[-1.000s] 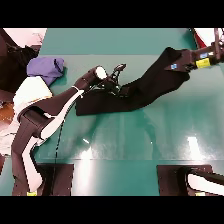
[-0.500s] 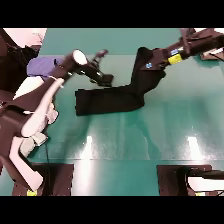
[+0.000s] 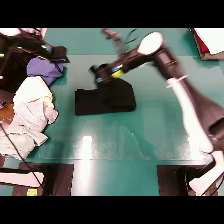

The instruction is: Fold the shirts.

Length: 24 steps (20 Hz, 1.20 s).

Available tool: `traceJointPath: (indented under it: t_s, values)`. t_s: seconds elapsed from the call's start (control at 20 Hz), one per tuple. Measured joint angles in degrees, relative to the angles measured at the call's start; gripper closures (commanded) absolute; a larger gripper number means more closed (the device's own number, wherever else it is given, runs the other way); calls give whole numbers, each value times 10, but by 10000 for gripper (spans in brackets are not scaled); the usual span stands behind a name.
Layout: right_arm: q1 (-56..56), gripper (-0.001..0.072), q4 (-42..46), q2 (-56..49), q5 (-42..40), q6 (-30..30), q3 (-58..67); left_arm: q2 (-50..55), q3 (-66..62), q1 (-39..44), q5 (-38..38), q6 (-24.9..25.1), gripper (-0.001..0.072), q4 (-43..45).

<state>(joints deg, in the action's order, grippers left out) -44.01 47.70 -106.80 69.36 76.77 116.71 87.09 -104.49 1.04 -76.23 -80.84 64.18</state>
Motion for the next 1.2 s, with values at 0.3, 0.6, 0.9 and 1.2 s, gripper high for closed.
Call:
traceJointPath:
  t_s: [0.3,0.6,0.9,1.2]
  values:
    - [-49,145,26,-34,-61,-17,-3,-46,-1,-39,-29,5,682,9]
    - [76,145,102,74,-4,9,-189,-52,-1,-43,-53,12,682,11]
    - [239,41,84,143,-28,23,-385,-53,-1,-43,-53,13,682,11]
    - [273,43,-52,67,-37,-3,-402,-53,-1,-43,-53,13,682,8]
